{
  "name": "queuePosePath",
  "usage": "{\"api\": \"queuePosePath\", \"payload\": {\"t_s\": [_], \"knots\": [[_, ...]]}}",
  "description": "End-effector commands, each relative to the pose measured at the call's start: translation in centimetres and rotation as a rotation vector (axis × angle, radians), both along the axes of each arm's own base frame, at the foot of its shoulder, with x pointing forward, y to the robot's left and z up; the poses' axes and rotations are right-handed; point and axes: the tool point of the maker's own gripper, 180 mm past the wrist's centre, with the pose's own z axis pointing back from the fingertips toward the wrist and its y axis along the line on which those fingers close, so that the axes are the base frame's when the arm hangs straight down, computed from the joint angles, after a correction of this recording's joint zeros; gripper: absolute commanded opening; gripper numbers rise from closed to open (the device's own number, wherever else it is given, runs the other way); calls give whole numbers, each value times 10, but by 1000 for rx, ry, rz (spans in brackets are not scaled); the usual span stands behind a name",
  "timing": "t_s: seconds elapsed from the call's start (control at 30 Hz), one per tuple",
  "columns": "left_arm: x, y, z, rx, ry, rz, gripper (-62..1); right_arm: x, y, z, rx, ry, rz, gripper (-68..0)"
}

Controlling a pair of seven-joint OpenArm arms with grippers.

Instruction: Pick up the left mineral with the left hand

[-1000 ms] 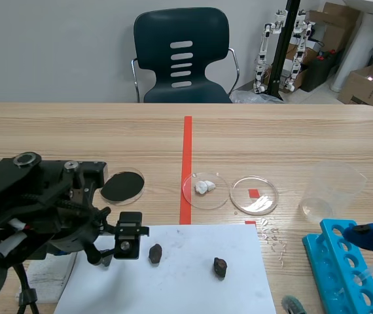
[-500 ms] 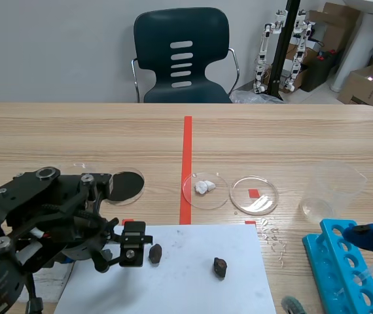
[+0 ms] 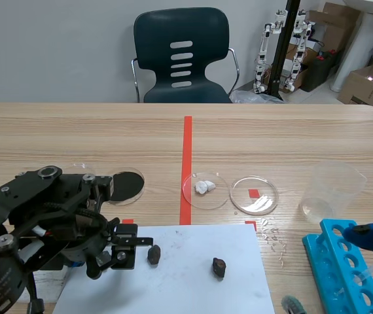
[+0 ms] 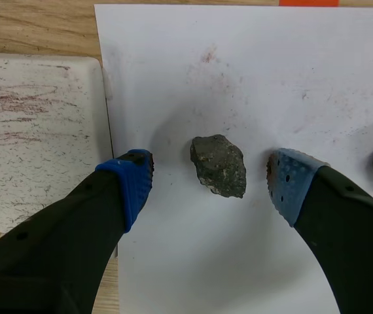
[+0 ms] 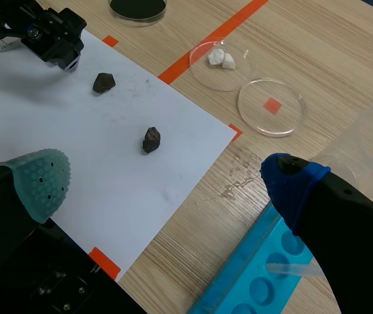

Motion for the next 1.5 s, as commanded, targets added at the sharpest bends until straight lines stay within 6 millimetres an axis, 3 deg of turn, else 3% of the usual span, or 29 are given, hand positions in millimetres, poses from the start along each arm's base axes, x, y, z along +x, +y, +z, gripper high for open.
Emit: {"api": "queuePosePath", "payload": {"t_s": [0.0, 0.17, 0.4, 0.83, 1.17, 1.47], "knots": [[4, -3, 4, -5, -13, 0, -237, 5, 2, 9, 20, -31, 4, -65], [4, -3, 4, -6, -13, 0, -385, 5, 2, 9, 20, -31, 4, -65], [4, -3, 4, -8, -12, 1, -481, 5, 2, 9, 20, -31, 4, -65], [6, -2, 11, -10, -47, -8, -483, 5, 2, 9, 20, -31, 5, -65], [16, 1, 55, -57, -292, -46, -483, 5, 2, 9, 20, -31, 4, -65], [17, 32, 100, -53, -566, -7, -483, 5, 2, 9, 20, -31, 4, -65]]}}
